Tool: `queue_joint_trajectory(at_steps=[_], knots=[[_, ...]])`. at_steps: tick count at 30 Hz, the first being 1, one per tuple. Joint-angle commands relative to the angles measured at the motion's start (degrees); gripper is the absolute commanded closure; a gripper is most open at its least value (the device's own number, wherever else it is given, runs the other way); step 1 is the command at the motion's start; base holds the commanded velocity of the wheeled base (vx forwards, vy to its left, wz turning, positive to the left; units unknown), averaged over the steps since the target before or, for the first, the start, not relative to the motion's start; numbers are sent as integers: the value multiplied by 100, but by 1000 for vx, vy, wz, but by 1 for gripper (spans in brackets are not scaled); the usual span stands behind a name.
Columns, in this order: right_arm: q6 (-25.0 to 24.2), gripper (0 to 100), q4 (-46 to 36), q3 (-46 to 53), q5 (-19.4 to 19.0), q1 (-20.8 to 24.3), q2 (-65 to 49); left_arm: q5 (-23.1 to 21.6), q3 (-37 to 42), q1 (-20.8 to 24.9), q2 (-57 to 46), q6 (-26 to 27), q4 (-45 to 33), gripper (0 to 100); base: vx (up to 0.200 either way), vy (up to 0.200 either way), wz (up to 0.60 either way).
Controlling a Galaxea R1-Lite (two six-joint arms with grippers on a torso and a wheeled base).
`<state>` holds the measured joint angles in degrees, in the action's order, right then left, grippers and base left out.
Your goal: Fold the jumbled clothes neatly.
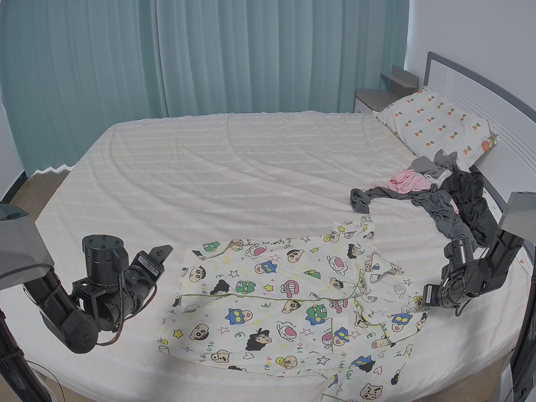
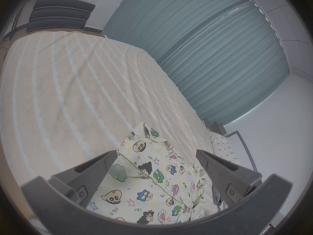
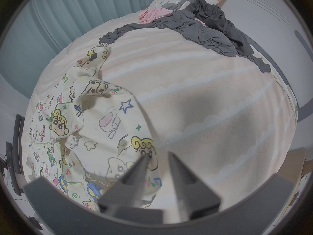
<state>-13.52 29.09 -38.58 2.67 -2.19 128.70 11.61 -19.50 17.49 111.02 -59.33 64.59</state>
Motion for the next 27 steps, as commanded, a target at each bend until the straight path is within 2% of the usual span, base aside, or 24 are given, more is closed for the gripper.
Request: queue_joint_trajectory(at_steps=[1,7,10,16,17,21,27], knots=[[16,0,53,0,-30,44,-11,-9,-1,17,227,-8,-7,0,0,0,0],[-46,0,203,-123,-241,44,-169,-44,-1,17,315,-8,1,0,0,0,0],[-54,0,695,-229,-829,44,-29,-238,17,17,315,-17,10,0,0,0,0],[25,0,1451,-316,-1111,52,499,-238,17,17,315,-17,10,0,0,0,0],[139,0,1855,-352,-1278,52,745,-238,17,17,315,-17,10,0,0,0,0],[605,0,2294,-378,-1339,26,1035,-238,17,17,315,-17,10,0,0,0,0],[719,0,2338,-554,-1541,17,1114,-238,8,17,324,-17,10,0,0,0,0]])
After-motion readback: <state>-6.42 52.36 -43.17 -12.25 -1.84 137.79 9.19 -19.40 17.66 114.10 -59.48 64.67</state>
